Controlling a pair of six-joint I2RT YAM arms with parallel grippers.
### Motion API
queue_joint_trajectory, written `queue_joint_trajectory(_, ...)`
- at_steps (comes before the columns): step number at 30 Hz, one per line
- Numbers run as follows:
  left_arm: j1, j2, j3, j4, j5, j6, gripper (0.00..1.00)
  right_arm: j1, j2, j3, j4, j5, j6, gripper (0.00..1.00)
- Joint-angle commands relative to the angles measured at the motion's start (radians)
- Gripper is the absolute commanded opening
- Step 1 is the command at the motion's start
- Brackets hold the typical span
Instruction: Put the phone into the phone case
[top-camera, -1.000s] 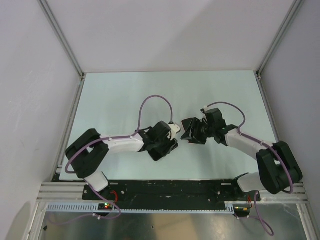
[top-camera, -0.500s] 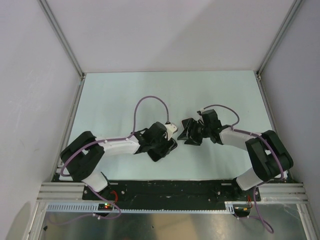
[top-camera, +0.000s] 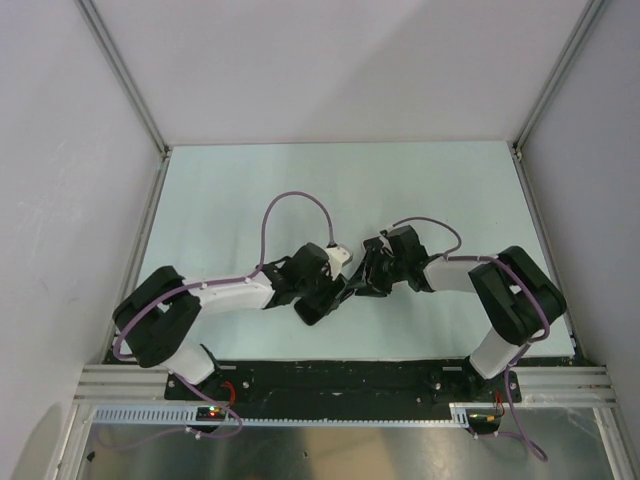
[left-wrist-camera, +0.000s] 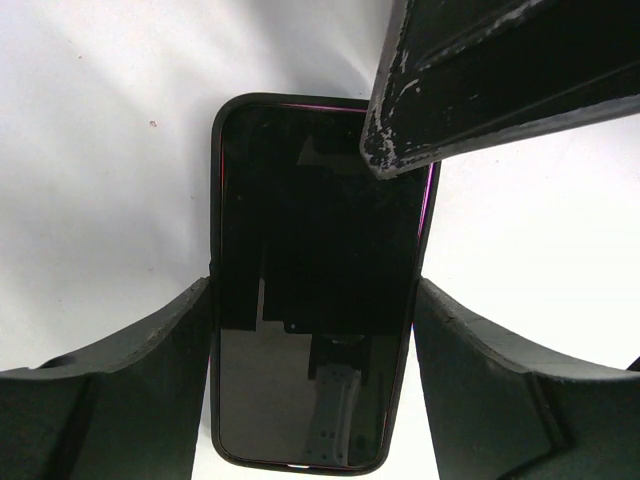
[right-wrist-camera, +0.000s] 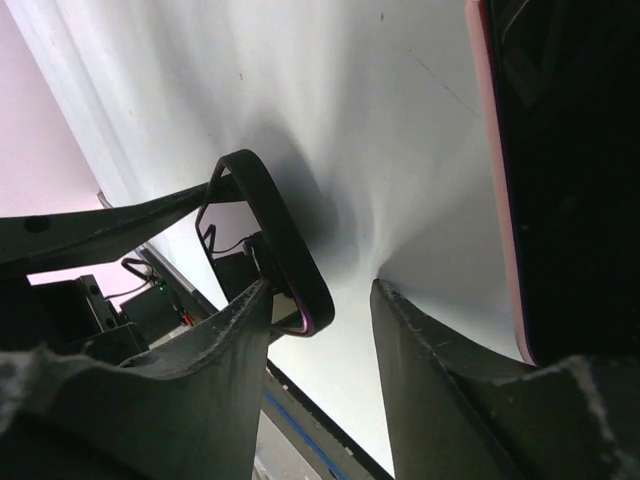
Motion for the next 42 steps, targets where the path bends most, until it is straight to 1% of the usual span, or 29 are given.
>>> queue_joint_trajectory(1,0.009,-0.042,0.008,0.054,0.019,-0.012,0.27,0.016,0.036,0.024,0.085,-0.005,0.038,0.45)
queue_joint_trajectory(8,0.011,-0.029,0.014,0.058,0.022,-0.012,0.27,0.024,0.047,0.024,0.091,-0.002,0.041,0.25)
queue_joint_trajectory(12,0.012,-0.015,0.02,0.064,0.028,-0.014,0.26,0.027,0.038,0.026,0.074,0.008,0.033,0.19)
queue_joint_trajectory(14,0.012,-0.007,0.023,0.069,0.031,-0.016,0.26,0.028,0.034,0.03,0.062,0.016,0.028,0.15)
queue_joint_trajectory(18,0.012,0.003,0.024,0.074,0.035,-0.017,0.26,0.039,0.021,0.054,-0.005,0.061,-0.005,0.03)
queue_joint_trajectory(20,0.012,0.008,0.025,0.076,0.036,-0.017,0.26,0.052,0.012,0.068,-0.047,0.101,-0.023,0.01)
queue_joint_trajectory(24,0.012,0.018,0.028,0.082,0.039,-0.018,0.26,0.084,-0.002,0.111,-0.175,0.214,-0.075,0.0)
queue_joint_trajectory(27,0.012,0.027,0.033,0.083,0.039,-0.018,0.25,0.106,-0.013,0.131,-0.222,0.279,-0.094,0.0)
queue_joint_trajectory(35,0.012,0.049,0.042,0.085,0.031,-0.025,0.25,0.108,-0.024,0.142,-0.213,0.249,-0.094,0.0)
queue_joint_trajectory(37,0.012,0.055,0.044,0.086,0.023,-0.03,0.25,0.101,-0.04,0.142,-0.213,0.239,-0.095,0.06)
queue_joint_trajectory(39,0.012,0.066,0.049,0.085,0.004,-0.04,0.23,0.088,-0.071,0.141,-0.22,0.234,-0.1,0.23)
queue_joint_trajectory(40,0.012,0.071,0.052,0.085,-0.012,-0.047,0.22,0.081,-0.1,0.142,-0.226,0.234,-0.103,0.35)
queue_joint_trajectory(42,0.012,0.082,0.064,0.085,-0.063,-0.086,0.21,0.058,-0.161,0.142,-0.243,0.236,-0.114,0.51)
